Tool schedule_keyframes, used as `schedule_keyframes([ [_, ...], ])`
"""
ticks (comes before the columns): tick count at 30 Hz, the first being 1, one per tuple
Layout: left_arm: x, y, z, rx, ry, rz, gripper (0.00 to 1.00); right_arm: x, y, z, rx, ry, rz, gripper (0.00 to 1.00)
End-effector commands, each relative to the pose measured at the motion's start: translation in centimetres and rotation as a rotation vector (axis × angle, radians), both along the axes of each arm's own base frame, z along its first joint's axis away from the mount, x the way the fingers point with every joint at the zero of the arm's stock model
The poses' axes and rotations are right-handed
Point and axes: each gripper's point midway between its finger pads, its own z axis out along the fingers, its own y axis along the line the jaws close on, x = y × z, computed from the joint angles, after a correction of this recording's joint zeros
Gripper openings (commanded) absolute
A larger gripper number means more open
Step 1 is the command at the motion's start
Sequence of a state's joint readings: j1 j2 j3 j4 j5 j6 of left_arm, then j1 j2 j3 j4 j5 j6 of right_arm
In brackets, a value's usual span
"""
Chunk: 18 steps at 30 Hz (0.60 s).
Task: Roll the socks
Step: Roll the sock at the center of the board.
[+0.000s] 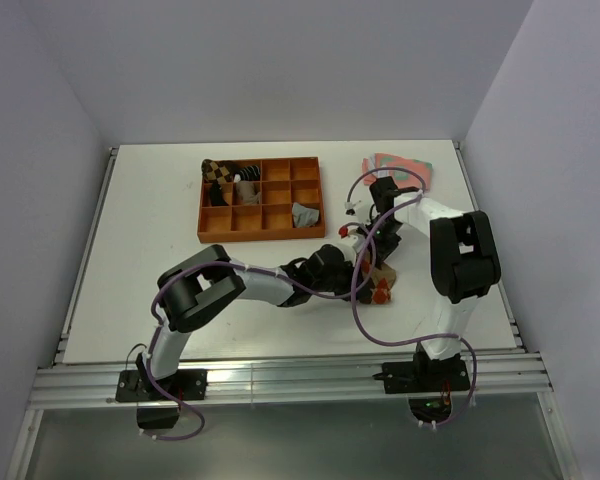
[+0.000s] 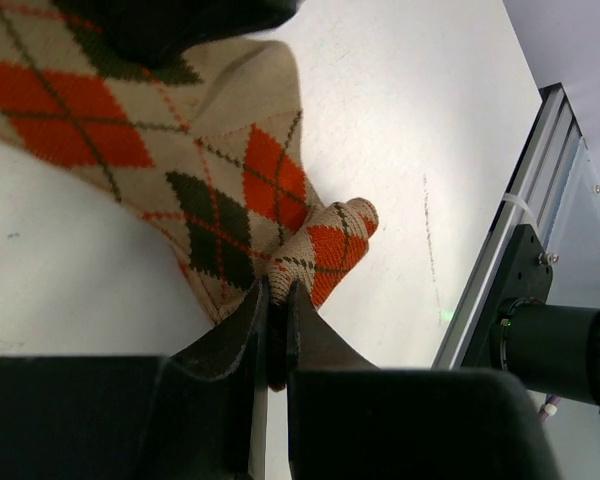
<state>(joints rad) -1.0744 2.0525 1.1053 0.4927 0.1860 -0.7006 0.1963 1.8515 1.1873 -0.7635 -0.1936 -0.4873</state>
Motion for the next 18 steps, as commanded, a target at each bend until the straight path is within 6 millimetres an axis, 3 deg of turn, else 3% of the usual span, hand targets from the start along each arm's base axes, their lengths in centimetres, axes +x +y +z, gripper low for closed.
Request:
schedule_keyframes([
  [1, -0.7, -1.5, 1.8, -0.015, -0.018, -0.063, 0.00, 0.2, 1.3, -1.2, 0.000, 0.011, 0.041, 0.24],
  [8, -0.9, -2.5, 0.4, 0.038, 0.050, -0.087, 0.00, 0.4, 2.6, -1.1, -0.008, 0.018, 0.060, 0.24],
  [18, -1.8, -1.3, -3.2, 0.093, 0.249, -0.049, 0.00, 0.4, 2.7, -1.1, -0.012, 0.011, 0.050, 0.25],
])
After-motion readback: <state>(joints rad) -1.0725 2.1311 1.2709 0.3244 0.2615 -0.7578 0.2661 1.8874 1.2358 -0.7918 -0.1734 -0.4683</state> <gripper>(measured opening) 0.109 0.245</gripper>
